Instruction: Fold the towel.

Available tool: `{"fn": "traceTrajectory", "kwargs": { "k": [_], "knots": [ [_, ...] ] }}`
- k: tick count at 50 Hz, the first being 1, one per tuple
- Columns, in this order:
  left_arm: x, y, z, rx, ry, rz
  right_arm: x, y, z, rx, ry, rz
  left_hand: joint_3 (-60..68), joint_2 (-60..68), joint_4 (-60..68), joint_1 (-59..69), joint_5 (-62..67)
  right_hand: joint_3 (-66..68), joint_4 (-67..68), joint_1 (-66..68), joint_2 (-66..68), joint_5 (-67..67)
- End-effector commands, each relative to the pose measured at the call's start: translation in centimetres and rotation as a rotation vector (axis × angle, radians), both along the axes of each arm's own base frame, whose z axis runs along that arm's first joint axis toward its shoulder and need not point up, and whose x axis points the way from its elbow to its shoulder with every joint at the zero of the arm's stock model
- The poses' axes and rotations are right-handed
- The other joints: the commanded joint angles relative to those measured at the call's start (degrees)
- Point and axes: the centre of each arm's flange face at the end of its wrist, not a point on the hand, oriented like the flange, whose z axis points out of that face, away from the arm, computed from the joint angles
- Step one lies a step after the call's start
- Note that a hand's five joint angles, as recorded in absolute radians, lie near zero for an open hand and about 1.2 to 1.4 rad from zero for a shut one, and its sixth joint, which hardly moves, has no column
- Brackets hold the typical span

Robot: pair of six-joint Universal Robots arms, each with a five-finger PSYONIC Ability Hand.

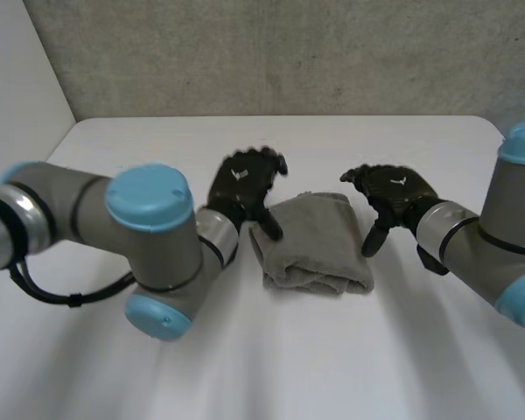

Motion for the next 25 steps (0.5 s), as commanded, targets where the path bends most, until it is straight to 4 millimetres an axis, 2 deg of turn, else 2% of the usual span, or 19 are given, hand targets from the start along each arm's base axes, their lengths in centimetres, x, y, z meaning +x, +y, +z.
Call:
{"fn": "traceTrajectory", "kwargs": {
  "k": [1,3,8,12,15,17,18,19,20,21,22,23,24,25],
  "knots": [
    [0.2,1.1,-3.6,0.086,-0.08,-0.012,0.4,-0.7,-4.1,0.144,-0.045,-0.029,-2.0,-1.8,-2.6,-2.2,-1.0,-3.9,-4.4,-3.3,-3.4,-3.4],
    [0.6,1.6,-4.9,0.113,-0.114,-0.016,0.5,-0.7,-4.8,0.159,-0.037,-0.028,-2.0,-1.8,-2.6,-2.2,-1.0,-3.9,-4.4,-3.3,-3.4,-3.4],
    [1.2,1.6,-5.7,0.133,-0.134,-0.006,0.6,-0.6,-6.0,0.183,-0.021,-0.029,-2.0,-1.8,-2.6,-2.2,-1.0,-3.9,-4.4,-3.3,-3.4,-3.4],
    [1.6,1.3,-5.7,0.137,-0.137,0.005,0.8,-0.7,-6.3,0.181,-0.017,-0.028,-2.0,-1.8,-2.6,-2.2,-1.0,-3.9,-4.4,-3.3,-3.4,-3.4],
    [1.7,1.0,-5.0,0.126,-0.124,0.014,0.8,-0.7,-5.8,0.173,-0.018,-0.025,-2.2,-2.0,-2.7,-2.3,-1.2,-3.9,-4.4,-3.3,-3.4,-3.4],
    [1.8,0.6,-2.9,0.087,-0.089,0.025,0.8,-0.7,-5.1,0.158,-0.023,-0.026,-2.5,-2.3,-3.1,-2.7,-1.5,-3.9,-4.4,-3.3,-3.4,-3.4],
    [1.8,0.6,-2.9,0.087,-0.089,0.025,0.8,-0.7,-3.6,0.122,-0.038,-0.025,-2.5,-2.3,-3.1,-2.7,-1.5,-3.9,-4.4,-3.3,-3.4,-3.4],
    [1.9,0.4,-1.4,0.059,-0.066,0.028,0.8,-0.6,-1.9,0.083,-0.052,-0.024,-2.9,-2.7,-3.4,-3.0,-1.8,-3.9,-4.4,-3.3,-3.4,-3.4],
    [2.0,0.2,0.1,0.03,-0.046,0.032,0.8,-0.6,-1.9,0.083,-0.052,-0.024,-3.2,-3.0,-3.8,-3.3,-2.2,-3.9,-4.4,-3.3,-3.4,-3.4],
    [2.0,0.2,0.1,0.029,-0.046,0.032,0.8,-0.6,-0.3,0.043,-0.069,-0.024,-3.2,-3.0,-3.8,-3.4,-2.2,-3.9,-4.4,-3.3,-3.4,-3.4],
    [2.1,0.2,1.7,0.0,-0.027,0.036,0.8,-0.6,-0.3,0.042,-0.069,-0.025,-3.6,-3.3,-4.1,-3.7,-2.5,-3.9,-4.4,-3.3,-3.4,-3.4],
    [2.1,0.2,1.7,0.0,-0.027,0.036,0.7,-0.5,1.4,-0.001,-0.086,-0.025,-3.6,-3.3,-4.1,-3.7,-2.5,-3.9,-4.4,-3.3,-3.4,-3.4],
    [2.4,0.1,3.3,-0.028,-0.003,0.042,0.7,-0.4,3.1,-0.042,-0.105,-0.027,-3.7,-3.5,-4.3,-3.9,-2.7,-3.9,-4.4,-3.3,-3.4,-3.4],
    [2.7,0.2,4.9,-0.054,0.017,0.047,0.7,-0.4,3.1,-0.043,-0.105,-0.027,-3.9,-3.7,-4.4,-4.0,-2.8,-3.9,-4.4,-3.3,-3.4,-3.4]
  ]
}}
